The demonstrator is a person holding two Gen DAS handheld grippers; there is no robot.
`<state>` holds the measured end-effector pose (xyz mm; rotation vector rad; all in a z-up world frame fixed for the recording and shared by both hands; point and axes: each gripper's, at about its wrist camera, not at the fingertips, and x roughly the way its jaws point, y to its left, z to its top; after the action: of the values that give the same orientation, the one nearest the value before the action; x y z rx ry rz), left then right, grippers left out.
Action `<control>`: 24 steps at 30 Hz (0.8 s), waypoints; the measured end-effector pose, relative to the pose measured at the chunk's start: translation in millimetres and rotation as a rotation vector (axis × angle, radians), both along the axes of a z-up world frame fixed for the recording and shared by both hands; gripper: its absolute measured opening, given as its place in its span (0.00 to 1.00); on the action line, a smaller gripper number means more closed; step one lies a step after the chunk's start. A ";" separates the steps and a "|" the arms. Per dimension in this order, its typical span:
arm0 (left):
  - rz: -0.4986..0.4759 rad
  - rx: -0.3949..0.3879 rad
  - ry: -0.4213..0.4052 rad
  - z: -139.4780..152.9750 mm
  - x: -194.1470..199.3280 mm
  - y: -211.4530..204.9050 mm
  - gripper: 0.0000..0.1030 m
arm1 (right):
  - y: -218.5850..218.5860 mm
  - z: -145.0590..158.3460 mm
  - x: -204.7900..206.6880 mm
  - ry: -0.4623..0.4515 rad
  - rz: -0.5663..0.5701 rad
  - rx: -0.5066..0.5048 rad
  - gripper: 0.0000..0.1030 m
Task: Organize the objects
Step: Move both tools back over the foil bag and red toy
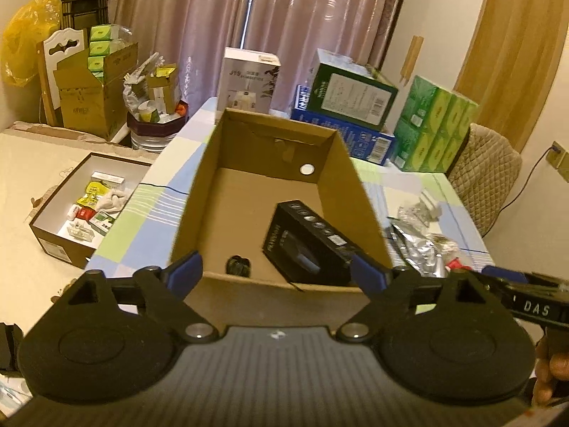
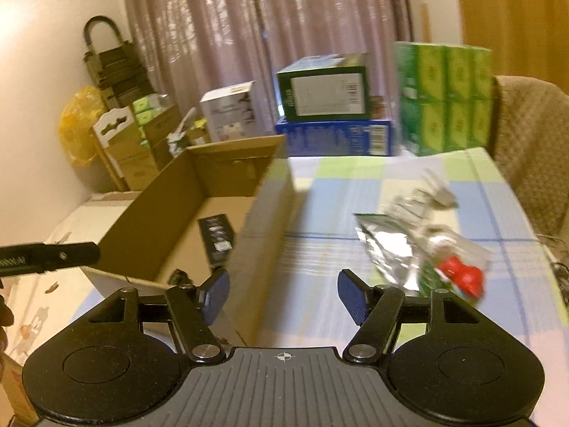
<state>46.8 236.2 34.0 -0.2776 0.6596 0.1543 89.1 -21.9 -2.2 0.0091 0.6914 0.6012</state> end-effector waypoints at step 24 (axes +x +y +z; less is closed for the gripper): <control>-0.225 0.014 -0.025 29.7 -8.4 -129.8 0.99 | -157.5 27.4 -37.0 -0.026 -0.273 0.048 0.63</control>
<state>38.4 106.5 63.7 -0.1895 0.6595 -0.0600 52.1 -179.4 25.2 0.1376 0.6377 0.3550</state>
